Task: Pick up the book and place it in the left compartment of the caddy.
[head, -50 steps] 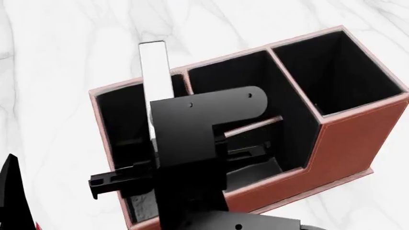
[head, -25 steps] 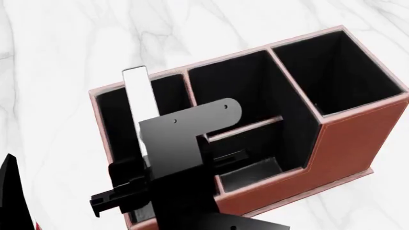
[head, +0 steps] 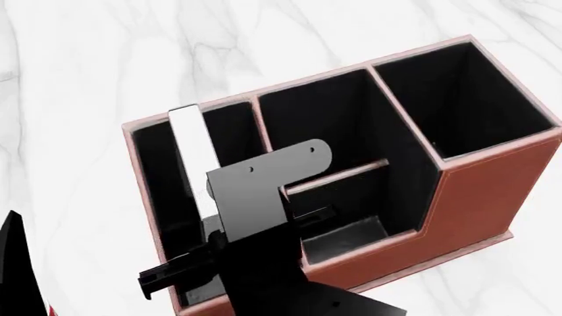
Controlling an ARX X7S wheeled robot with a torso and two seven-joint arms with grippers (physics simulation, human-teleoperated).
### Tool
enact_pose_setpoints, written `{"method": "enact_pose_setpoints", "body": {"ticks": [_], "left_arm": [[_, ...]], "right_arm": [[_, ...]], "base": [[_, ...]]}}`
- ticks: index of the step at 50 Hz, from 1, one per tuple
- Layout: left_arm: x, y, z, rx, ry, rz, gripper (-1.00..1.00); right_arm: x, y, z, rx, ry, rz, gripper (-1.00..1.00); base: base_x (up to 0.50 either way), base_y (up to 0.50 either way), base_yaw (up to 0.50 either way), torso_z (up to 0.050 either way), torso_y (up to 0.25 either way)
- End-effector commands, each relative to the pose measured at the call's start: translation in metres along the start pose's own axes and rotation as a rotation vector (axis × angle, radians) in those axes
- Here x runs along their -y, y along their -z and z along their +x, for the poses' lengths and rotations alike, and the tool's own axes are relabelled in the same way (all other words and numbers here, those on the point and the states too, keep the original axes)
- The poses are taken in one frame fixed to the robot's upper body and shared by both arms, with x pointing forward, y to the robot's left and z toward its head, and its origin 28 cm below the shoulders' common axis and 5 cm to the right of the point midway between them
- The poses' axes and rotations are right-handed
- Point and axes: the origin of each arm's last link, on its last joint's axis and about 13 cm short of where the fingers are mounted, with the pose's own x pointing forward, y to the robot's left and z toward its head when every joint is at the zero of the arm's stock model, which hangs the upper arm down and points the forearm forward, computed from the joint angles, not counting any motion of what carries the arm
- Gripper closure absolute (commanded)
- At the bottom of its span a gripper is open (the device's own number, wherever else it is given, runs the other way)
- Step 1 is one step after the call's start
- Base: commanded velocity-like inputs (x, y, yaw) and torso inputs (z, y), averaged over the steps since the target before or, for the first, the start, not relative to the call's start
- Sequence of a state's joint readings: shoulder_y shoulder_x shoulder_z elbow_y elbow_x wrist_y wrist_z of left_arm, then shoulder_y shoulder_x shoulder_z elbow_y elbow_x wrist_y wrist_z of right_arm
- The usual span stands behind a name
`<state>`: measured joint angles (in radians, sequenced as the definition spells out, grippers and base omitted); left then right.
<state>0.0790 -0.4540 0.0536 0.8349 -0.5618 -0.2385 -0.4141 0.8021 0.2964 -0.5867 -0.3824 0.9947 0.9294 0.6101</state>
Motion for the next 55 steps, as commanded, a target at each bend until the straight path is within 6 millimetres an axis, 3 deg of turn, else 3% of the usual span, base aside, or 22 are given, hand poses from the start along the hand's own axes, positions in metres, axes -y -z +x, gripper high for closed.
{"method": "enact_pose_setpoints", "body": {"ticks": [1, 24, 55], "left_arm": [[0.000, -0.001, 0.000, 0.001, -0.002, 0.000, -1.00], [-0.002, 0.001, 0.000, -0.002, -0.007, 0.001, -1.00], [-0.003, 0.001, 0.001, 0.001, -0.012, 0.003, -1.00]], "right_arm": [[0.010, 0.005, 0.013, 0.014, 0.012, -0.014, 1.00], [0.015, 0.028, 0.039, -0.047, 0.026, 0.039, 1.00], [0.016, 0.038, 0.051, -0.063, 0.025, 0.030, 1.00]], "base": [[0.00, 0.00, 0.00, 0.000, 0.000], [0.00, 0.00, 0.00, 0.000, 0.001], [0.00, 0.00, 0.00, 0.000, 0.001]]}}
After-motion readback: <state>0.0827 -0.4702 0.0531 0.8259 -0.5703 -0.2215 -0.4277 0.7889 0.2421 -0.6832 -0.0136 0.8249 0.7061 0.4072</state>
